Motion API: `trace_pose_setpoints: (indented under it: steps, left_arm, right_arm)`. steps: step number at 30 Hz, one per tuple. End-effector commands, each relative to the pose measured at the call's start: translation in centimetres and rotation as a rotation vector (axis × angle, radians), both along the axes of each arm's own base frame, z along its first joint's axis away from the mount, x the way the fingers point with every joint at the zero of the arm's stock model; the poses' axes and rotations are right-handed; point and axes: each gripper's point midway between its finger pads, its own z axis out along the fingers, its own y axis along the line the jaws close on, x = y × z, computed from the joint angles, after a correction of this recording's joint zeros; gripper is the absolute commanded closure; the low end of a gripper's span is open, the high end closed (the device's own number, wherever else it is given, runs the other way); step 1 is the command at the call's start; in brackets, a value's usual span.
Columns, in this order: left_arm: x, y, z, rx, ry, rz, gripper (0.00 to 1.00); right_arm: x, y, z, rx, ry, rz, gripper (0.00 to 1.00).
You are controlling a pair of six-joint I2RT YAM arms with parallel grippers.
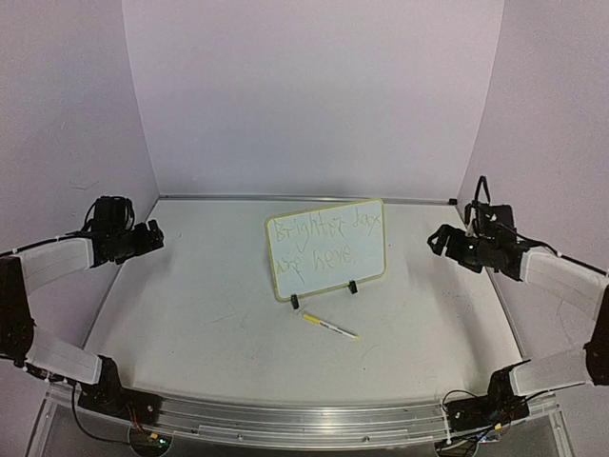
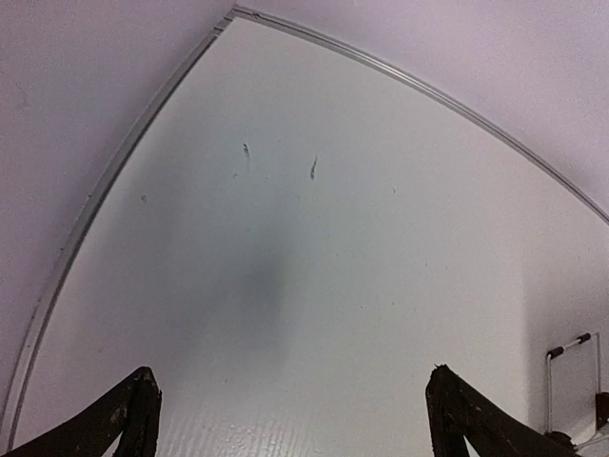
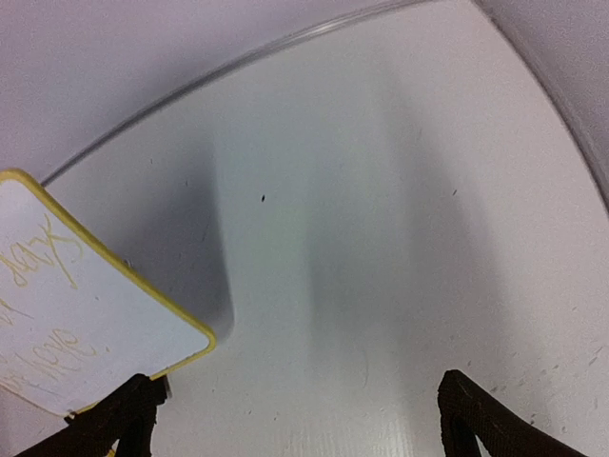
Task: Write a sentence on the whiteboard
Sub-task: Reset both arms
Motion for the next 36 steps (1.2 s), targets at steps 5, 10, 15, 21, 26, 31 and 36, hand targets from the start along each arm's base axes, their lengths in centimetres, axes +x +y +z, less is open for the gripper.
trace_pose_setpoints:
  steps: [5, 10, 15, 21, 26, 31, 36]
  left_arm:
    - [-1.3, 3.9, 4.2, 0.192, -0.344, 0.144, 0.01]
    - [-1.7, 5.1, 1.7, 0.245, -0.305, 0.195, 0.01]
    - [-2.1, 5.0, -1.1, 0.247, -0.253, 0.185, 0.01]
    - [-2.4, 5.0, -2.0, 0.246, -0.242, 0.183, 0.01]
    - [-2.7, 5.1, -2.1, 0.245, -0.251, 0.188, 0.01]
    - [-2.8, 5.1, -2.2, 0.243, -0.254, 0.191, 0.01]
    - [-2.8, 5.2, -2.2, 0.242, -0.257, 0.196, 0.01]
  right_arm:
    - [-2.1, -6.0, 6.0, -0.217, -0.383, -0.194, 0.02]
    - [-3.8, -7.6, 4.0, -0.287, -0.413, -0.253, 0.02]
    - [-5.0, -8.5, 3.5, -0.322, -0.445, -0.286, 0.02]
    - [-6.1, -9.2, 3.0, -0.361, -0.449, -0.309, 0.02]
    - [-7.0, -9.8, 1.3, -0.383, -0.418, -0.323, 0.02]
    - [-7.6, -10.2, 1.6, -0.376, -0.437, -0.351, 0.02]
    - [-7.6, -10.2, 1.6, -0.376, -0.437, -0.353, 0.02]
